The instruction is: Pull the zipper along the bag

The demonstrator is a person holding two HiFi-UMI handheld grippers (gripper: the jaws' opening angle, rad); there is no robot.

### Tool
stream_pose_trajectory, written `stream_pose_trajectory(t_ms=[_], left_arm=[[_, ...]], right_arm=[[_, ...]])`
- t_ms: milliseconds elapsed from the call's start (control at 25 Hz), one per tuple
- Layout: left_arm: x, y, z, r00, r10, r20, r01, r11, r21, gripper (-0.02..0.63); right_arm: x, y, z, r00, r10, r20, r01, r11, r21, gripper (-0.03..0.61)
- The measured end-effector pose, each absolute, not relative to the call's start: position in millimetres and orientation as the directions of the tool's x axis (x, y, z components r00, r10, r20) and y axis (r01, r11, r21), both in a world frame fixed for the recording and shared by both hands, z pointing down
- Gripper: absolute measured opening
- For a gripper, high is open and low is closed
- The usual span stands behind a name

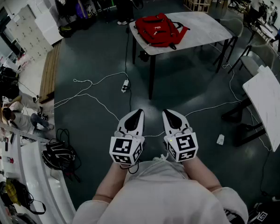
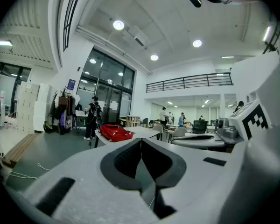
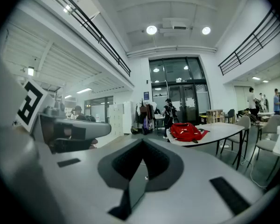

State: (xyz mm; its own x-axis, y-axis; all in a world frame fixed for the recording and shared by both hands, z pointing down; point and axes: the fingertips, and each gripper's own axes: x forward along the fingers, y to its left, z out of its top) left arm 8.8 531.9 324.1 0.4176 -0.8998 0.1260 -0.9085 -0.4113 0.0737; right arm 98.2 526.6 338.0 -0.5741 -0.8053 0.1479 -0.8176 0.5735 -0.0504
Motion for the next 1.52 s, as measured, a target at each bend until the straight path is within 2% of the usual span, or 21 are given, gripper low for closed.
stream_pose_trajectory(t_ms=[520, 960, 1520], left_arm=[[12.7, 515.6, 327.8, 0.429, -0.891, 0.146, -0.903, -0.424, 0.068, 0.021], [20.5, 496.5, 354.0, 0.449, -0.869, 0.208, -0.894, -0.438, 0.096, 0.021], [-23.0, 366.1, 381.6, 0.526, -0.811, 0.254, -0.850, -0.503, 0.153, 0.021]], right_arm=[[95.7, 513.2, 345.7, -0.579, -0.801, 0.153, -0.815, 0.572, -0.093, 0.028], [114.2, 499.3, 375.8, -0.543, -0.808, 0.229, -0.840, 0.521, -0.152, 0.028], [82.2, 382.0, 400.4, -0.440, -0.848, 0.297, -0.898, 0.407, -0.167, 0.028]])
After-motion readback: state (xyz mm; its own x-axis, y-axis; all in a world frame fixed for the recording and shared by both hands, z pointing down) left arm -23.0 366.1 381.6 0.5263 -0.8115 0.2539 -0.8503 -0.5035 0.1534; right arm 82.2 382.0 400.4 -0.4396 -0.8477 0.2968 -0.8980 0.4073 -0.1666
